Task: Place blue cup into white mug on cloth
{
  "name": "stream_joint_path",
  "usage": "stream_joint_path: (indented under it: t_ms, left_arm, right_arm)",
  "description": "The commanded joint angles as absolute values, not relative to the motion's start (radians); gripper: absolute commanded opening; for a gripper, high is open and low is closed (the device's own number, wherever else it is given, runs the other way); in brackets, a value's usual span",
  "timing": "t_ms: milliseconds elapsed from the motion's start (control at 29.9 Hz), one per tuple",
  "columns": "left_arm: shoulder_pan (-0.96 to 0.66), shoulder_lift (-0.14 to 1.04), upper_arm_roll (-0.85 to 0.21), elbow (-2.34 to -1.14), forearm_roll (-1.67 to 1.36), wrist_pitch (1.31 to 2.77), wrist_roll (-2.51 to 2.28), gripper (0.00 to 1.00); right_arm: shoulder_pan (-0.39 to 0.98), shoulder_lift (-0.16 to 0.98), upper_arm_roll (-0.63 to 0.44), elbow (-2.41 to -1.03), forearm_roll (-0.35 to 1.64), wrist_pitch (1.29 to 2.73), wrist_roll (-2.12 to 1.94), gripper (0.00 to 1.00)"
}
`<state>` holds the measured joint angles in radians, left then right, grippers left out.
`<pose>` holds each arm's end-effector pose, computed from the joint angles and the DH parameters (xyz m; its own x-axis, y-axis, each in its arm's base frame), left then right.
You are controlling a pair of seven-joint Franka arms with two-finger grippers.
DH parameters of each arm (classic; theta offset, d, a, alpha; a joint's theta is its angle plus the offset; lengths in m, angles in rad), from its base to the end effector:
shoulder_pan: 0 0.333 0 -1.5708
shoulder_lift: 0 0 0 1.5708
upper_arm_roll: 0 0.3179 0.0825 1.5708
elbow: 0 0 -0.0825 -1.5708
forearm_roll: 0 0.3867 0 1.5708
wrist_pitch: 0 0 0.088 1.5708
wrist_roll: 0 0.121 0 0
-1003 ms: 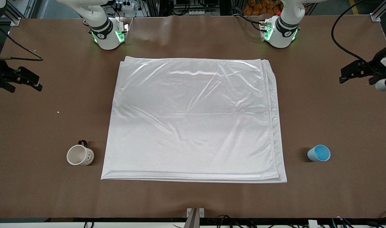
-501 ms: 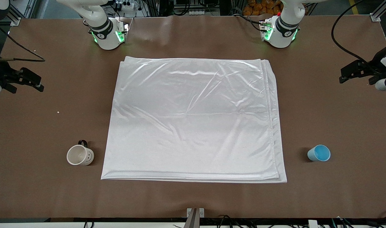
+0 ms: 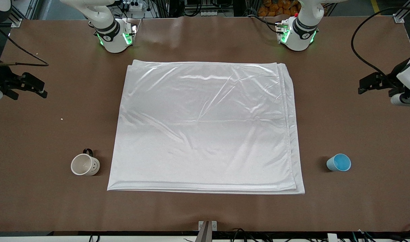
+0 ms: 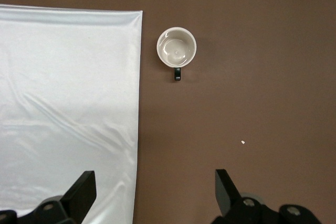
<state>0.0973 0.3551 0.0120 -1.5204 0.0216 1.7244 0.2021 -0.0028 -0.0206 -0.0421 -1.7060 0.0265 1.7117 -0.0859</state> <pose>0.6463 0.0723 0.4322 0.9835 -0.0973 -0.1525 -0.0975 -0.9952 0.0059 0.5602 -0.0225 0.5717 0.9989 0.0372 0.0285 0.0380 -0.9990 -0.0248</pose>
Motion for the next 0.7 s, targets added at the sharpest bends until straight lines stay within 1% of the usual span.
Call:
stream_joint_path:
  t_ms: [0, 234, 434, 668]
  left_arm:
    - [0.094, 0.434, 0.015, -1.477, 0.043, 1.784, 0.218, 1.00]
    - [0.094, 0.514, 0.024, -1.477, 0.043, 1.916, 0.218, 1.00]
    - [0.094, 0.561, 0.031, -1.476, 0.043, 1.994, 0.225, 1.00]
    - [0.094, 0.627, 0.043, -1.476, 0.041, 2.092, 0.236, 1.00]
  right_arm:
    - [0.002, -0.011, -0.046, -1.686, 0.017, 1.706, -0.063, 1.00]
    - [0.003, 0.012, -0.046, -1.686, 0.015, 1.733, -0.061, 1.00]
    - [0.000, 0.018, -0.046, -1.687, 0.015, 1.735, -0.061, 1.00]
    - [-0.020, 0.093, -0.046, -1.687, 0.017, 1.756, -0.061, 1.00]
